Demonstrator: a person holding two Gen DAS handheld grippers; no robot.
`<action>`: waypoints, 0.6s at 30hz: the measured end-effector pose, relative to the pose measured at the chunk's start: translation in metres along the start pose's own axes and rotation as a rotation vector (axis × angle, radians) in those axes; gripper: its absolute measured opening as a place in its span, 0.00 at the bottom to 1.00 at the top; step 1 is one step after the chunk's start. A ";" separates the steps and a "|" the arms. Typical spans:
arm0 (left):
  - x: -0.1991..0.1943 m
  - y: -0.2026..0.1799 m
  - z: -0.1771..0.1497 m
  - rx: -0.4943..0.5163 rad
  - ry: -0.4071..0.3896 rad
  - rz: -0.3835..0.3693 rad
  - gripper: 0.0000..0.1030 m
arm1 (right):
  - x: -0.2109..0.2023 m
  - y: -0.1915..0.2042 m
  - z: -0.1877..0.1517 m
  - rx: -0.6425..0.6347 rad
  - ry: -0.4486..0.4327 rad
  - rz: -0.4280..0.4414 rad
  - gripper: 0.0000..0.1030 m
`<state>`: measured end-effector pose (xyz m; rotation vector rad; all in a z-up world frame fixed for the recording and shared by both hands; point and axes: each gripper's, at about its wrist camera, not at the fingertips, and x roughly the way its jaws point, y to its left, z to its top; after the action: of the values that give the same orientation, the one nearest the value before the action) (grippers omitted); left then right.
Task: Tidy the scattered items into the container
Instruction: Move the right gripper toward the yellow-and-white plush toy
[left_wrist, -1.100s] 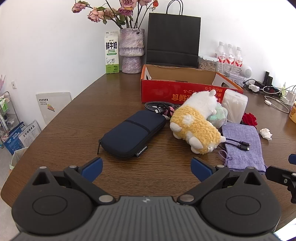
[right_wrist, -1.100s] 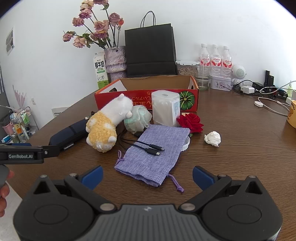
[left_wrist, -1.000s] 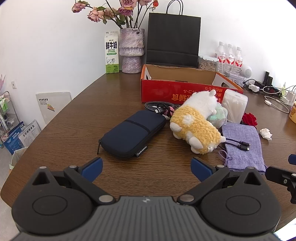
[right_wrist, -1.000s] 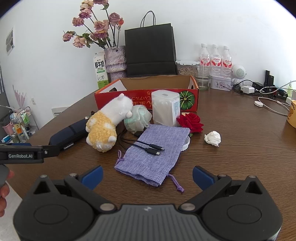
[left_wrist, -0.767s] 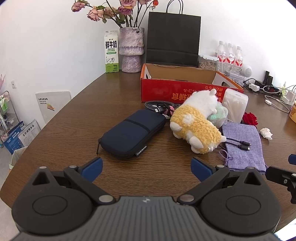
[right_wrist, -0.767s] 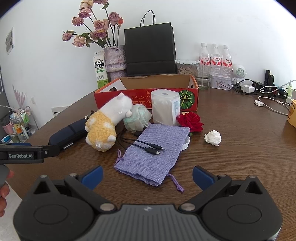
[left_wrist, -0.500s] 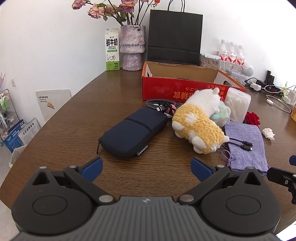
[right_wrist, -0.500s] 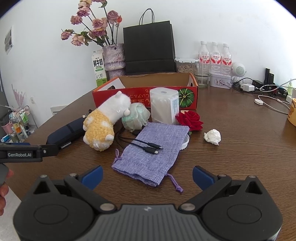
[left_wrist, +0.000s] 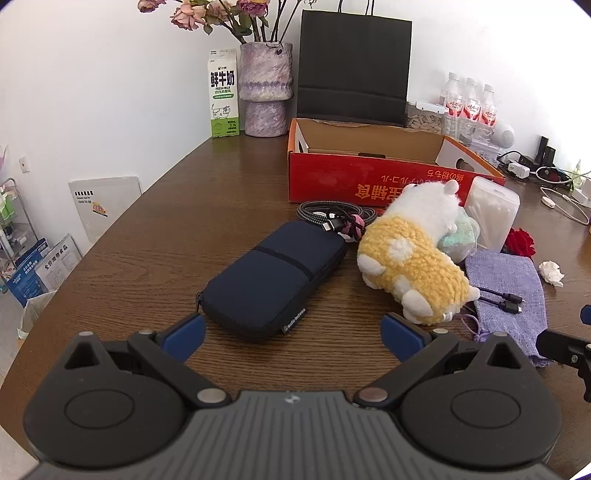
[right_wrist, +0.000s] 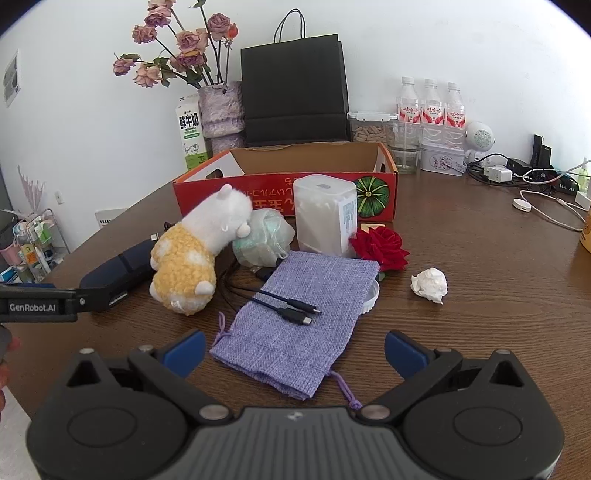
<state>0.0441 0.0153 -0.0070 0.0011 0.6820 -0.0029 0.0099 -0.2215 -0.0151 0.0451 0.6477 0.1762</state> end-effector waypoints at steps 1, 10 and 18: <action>0.002 0.001 0.002 -0.002 0.002 0.002 1.00 | 0.003 0.001 0.002 -0.008 0.002 0.000 1.00; 0.019 0.009 0.015 0.004 0.026 0.012 1.00 | 0.042 0.014 0.017 -0.156 0.016 0.013 1.00; 0.026 0.012 0.028 -0.010 0.017 0.000 1.00 | 0.072 0.032 0.030 -0.344 0.026 0.067 0.90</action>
<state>0.0820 0.0267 -0.0016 -0.0081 0.6989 0.0007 0.0793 -0.1765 -0.0307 -0.2669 0.6347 0.3511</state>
